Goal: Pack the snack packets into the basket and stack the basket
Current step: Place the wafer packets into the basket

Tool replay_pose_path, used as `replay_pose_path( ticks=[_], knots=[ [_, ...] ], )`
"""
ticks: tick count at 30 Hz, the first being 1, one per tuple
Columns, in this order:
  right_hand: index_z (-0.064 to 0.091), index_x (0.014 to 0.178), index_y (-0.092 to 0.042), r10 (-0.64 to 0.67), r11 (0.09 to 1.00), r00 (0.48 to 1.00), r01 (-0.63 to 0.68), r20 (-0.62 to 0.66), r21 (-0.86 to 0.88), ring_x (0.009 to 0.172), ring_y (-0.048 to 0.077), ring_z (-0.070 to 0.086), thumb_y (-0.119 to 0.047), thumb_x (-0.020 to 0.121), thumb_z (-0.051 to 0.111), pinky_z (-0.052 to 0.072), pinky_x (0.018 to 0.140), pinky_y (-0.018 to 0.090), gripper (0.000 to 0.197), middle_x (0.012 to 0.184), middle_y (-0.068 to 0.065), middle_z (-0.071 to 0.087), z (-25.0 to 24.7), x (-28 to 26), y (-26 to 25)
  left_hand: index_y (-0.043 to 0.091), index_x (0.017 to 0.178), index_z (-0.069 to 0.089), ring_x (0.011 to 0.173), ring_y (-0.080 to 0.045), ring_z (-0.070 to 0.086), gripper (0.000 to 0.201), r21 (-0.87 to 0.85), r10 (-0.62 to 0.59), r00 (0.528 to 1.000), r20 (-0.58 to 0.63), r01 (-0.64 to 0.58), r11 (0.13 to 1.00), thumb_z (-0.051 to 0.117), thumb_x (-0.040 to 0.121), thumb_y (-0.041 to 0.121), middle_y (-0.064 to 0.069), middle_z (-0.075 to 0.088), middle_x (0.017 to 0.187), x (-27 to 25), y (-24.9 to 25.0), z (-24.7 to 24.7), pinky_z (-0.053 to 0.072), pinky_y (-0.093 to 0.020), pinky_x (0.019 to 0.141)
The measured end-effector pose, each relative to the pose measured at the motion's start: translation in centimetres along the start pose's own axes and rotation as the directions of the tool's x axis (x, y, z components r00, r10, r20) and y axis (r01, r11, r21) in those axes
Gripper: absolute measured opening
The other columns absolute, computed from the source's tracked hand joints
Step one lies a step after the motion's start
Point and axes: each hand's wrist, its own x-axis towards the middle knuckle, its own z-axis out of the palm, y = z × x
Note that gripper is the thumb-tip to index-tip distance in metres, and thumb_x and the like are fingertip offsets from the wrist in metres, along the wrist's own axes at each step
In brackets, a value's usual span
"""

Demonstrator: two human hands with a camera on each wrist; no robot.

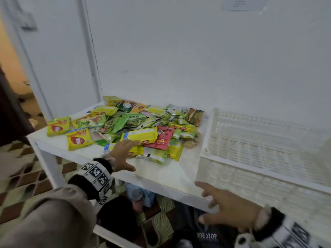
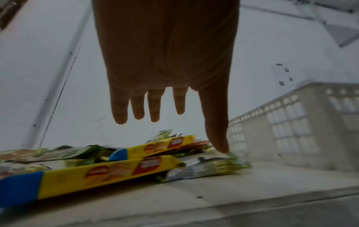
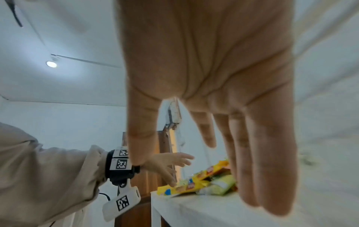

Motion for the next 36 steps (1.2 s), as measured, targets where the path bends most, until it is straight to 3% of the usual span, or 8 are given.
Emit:
replay_pose_path(
  ticks=[3, 6, 10, 13, 16, 24, 29, 36],
  knots=[
    [-0.005, 0.146, -0.032, -0.079, 0.997, 0.979, 0.080, -0.188, -0.005, 0.128, 0.018, 0.038, -0.043, 0.077, 0.070, 0.037, 0.096, 0.018, 0.103, 0.146, 0.003, 0.024, -0.7, 7.9, -4.7, 0.033, 0.147, 0.001, 0.142, -0.028, 0.003, 0.111, 0.134, -0.069, 0.990, 0.125, 0.052, 0.990, 0.078, 0.067, 0.041, -0.007, 0.002, 0.155, 2.8, -2.4, -1.0, 0.018, -0.046, 0.112],
    [-0.009, 0.147, -0.030, -0.050, 0.998, 0.947, 0.035, -0.316, -0.055, 0.141, 0.028, 0.018, -0.043, 0.070, 0.076, 0.028, 0.111, 0.039, 0.116, 0.155, 0.009, 0.003, -1.8, 15.8, -7.1, 0.034, 0.145, -0.006, 0.143, -0.029, -0.004, 0.115, 0.245, -0.051, 0.974, 0.220, -0.005, 0.969, 0.077, 0.067, 0.044, -0.008, -0.007, 0.155, 5.4, -3.7, -2.1, 0.013, -0.047, 0.114],
    [-0.018, 0.144, -0.036, 0.160, 0.940, 0.934, -0.244, -0.319, -0.241, 0.142, 0.043, 0.000, -0.054, 0.062, 0.077, 0.017, 0.113, 0.056, 0.127, 0.152, 0.017, -0.023, -3.0, 22.2, -8.1, 0.039, 0.145, -0.006, 0.143, -0.031, -0.006, 0.118, 0.302, -0.037, 0.936, 0.350, -0.075, 0.950, 0.079, 0.064, 0.044, -0.008, -0.010, 0.155, 7.7, -5.2, -2.7, 0.014, -0.052, 0.113],
    [-0.018, 0.143, -0.041, 0.296, 0.909, 0.921, -0.353, -0.253, -0.220, 0.141, 0.043, 0.002, -0.050, 0.061, 0.080, 0.019, 0.111, 0.058, 0.128, 0.151, 0.014, -0.028, -3.3, 24.0, -7.4, 0.043, 0.142, -0.012, 0.141, -0.033, 0.016, 0.120, 0.302, -0.026, 0.902, 0.431, -0.117, 0.946, 0.079, 0.064, 0.045, -0.004, -0.011, 0.155, 8.6, -5.7, -2.9, 0.031, -0.050, 0.108],
    [-0.014, 0.144, -0.042, 0.324, 0.905, 0.912, -0.376, -0.253, -0.197, 0.139, 0.040, 0.020, -0.045, 0.062, 0.080, 0.032, 0.108, 0.050, 0.124, 0.152, 0.014, -0.025, -3.4, 24.8, -7.0, 0.042, 0.141, -0.019, 0.137, -0.034, 0.028, 0.120, 0.319, -0.039, 0.899, 0.436, -0.114, 0.941, 0.077, 0.068, 0.041, -0.006, -0.016, 0.155, 9.1, -5.7, -2.1, 0.040, -0.048, 0.101],
    [0.004, 0.146, -0.033, 0.241, 0.876, 0.890, -0.371, -0.388, -0.308, 0.116, 0.035, 0.052, -0.037, 0.073, 0.075, 0.049, 0.094, 0.039, 0.102, 0.147, 0.020, 0.013, -3.1, 25.5, -6.9, 0.031, 0.141, -0.025, 0.137, -0.047, 0.015, 0.111, 0.425, -0.051, 0.929, 0.366, -0.118, 0.897, 0.067, 0.079, 0.032, -0.017, -0.016, 0.153, 8.7, -4.8, -0.1, 0.033, -0.059, 0.102],
    [0.006, 0.146, -0.034, 0.208, 0.889, 0.900, -0.338, -0.382, -0.311, 0.116, 0.034, 0.051, -0.023, 0.078, 0.071, 0.050, 0.094, 0.037, 0.095, 0.146, 0.019, 0.016, -3.1, 25.2, -6.5, 0.031, 0.142, -0.022, 0.135, -0.046, 0.021, 0.103, 0.434, -0.033, 0.936, 0.350, -0.131, 0.891, 0.062, 0.082, 0.032, -0.017, -0.012, 0.153, 8.7, -4.9, -0.1, 0.035, -0.058, 0.097],
    [-0.001, 0.145, -0.040, 0.213, 0.870, 0.906, -0.346, -0.366, -0.351, 0.116, 0.033, 0.051, -0.034, 0.082, 0.065, 0.048, 0.094, 0.039, 0.091, 0.141, 0.018, 0.026, -3.6, 24.6, -5.8, 0.031, 0.142, -0.022, 0.129, -0.046, 0.033, 0.103, 0.434, -0.038, 0.936, 0.349, -0.125, 0.892, 0.062, 0.083, 0.033, -0.018, -0.011, 0.153, 8.6, -4.5, -0.1, 0.040, -0.056, 0.095]
  ],
)
